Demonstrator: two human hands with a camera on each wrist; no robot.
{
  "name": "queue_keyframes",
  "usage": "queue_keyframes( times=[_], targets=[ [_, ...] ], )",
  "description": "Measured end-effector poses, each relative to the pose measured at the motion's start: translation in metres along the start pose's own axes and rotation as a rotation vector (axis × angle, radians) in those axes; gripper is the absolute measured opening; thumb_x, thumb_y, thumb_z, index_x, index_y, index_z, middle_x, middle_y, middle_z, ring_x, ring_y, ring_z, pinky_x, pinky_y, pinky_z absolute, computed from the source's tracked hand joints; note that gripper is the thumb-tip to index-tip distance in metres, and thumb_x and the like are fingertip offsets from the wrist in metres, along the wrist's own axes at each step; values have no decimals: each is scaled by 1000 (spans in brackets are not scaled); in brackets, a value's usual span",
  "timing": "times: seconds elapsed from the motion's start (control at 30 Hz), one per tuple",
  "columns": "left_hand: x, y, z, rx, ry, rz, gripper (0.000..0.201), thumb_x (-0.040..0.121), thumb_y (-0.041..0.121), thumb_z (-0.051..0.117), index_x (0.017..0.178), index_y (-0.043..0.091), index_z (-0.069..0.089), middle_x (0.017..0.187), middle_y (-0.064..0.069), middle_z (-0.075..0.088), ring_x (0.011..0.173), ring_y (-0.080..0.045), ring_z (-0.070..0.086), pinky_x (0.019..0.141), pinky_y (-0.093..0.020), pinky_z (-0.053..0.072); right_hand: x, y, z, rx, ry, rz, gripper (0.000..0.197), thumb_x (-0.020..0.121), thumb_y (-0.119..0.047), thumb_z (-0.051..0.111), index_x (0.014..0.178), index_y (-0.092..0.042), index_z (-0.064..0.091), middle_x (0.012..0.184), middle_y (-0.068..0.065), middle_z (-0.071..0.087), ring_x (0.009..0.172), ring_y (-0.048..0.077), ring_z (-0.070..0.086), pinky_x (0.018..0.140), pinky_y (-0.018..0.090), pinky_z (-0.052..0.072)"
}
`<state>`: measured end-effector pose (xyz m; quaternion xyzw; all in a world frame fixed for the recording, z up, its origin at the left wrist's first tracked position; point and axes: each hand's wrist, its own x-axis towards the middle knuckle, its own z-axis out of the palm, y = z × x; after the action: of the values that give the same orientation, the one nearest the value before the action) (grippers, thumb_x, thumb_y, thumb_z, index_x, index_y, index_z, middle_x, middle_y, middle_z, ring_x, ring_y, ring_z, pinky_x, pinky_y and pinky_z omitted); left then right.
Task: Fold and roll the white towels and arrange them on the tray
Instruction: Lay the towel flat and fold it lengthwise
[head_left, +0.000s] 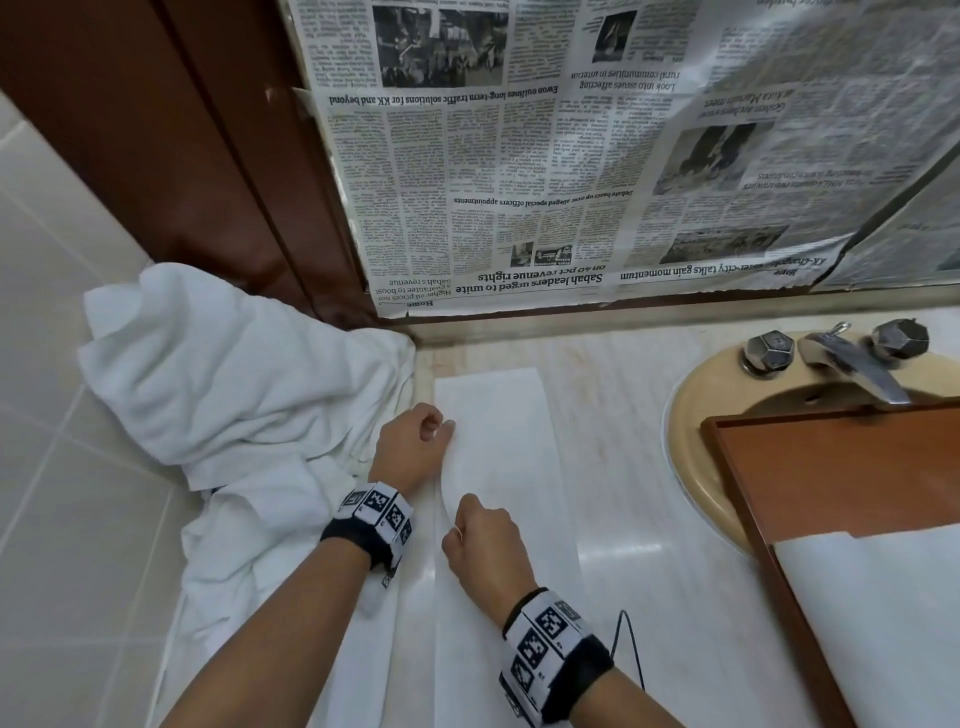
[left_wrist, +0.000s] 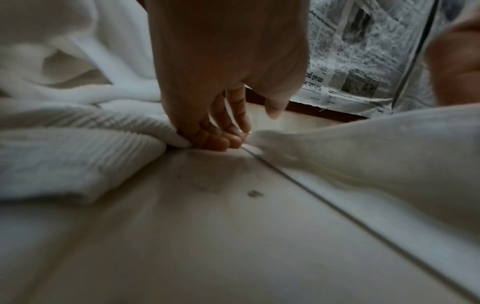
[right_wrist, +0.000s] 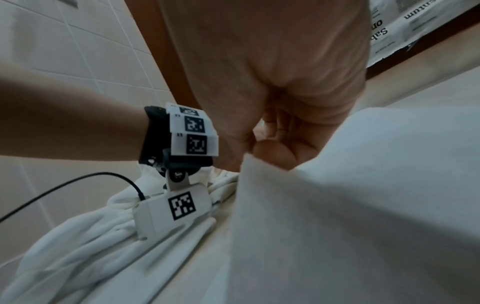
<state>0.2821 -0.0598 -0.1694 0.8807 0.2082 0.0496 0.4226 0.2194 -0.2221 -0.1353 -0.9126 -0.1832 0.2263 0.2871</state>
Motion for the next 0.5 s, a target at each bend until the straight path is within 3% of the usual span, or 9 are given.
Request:
queue_keyframes(
  times=[0.07, 0.17, 0.23, 0.33, 0.43, 0.5],
  targets=[
    [0, 1, 0, 22, -24, -9, 22, 85, 36, 73, 98, 21, 62, 87, 10, 64, 81, -7, 59, 77, -23, 51, 1, 2, 3, 8, 0, 8, 9, 96, -17, 46, 90, -11, 43, 85, 11, 61, 70, 24, 54, 57, 34, 39],
    [-1, 0, 0, 28, -18, -26, 20, 86, 20, 72, 101, 19, 59, 84, 5, 63, 75, -10, 59, 79, -31, 55, 1, 6, 4, 31, -32, 2, 10, 96, -17, 46, 94, -8, 50, 87, 10, 63, 75, 26, 57, 62, 35, 44],
    [-1, -2, 1, -10, 18, -42, 17, 89, 14, 68, 104, 17, 60, 84, 3, 64, 75, -13, 61, 81, -34, 56, 2, 10, -1, 77, -126, -43, 18, 97, -21, 49, 102, -7, 58, 91, 7, 63, 80, 22, 58, 70, 33, 49],
    [-4, -5, 2, -49, 26, -52, 16, 92, 8, 62, 105, 14, 59, 89, -4, 64, 82, -21, 61, 84, -38, 55, 11, 26, -22, 89, -242, -157, 22, 94, -23, 56, 108, -10, 66, 101, 3, 62, 90, 17, 57, 81, 25, 47],
    [-10, -13, 5, 99, 18, 63, 22, 93, 11, 59, 115, 9, 59, 109, -9, 60, 97, -26, 56, 93, -38, 47, 32, 54, -50, 92, -79, -184, 18, 96, -17, 53, 101, -7, 68, 100, 8, 65, 92, 23, 59, 83, 31, 47],
    [-16, -13, 14, 222, 28, 161, 34, 97, 19, 50, 127, 6, 57, 128, -13, 56, 113, -33, 53, 99, -38, 40, 54, 73, -59, -38, 70, -202, 30, 99, -21, 43, 110, -5, 66, 109, 11, 64, 102, 30, 59, 86, 35, 46]
  ],
)
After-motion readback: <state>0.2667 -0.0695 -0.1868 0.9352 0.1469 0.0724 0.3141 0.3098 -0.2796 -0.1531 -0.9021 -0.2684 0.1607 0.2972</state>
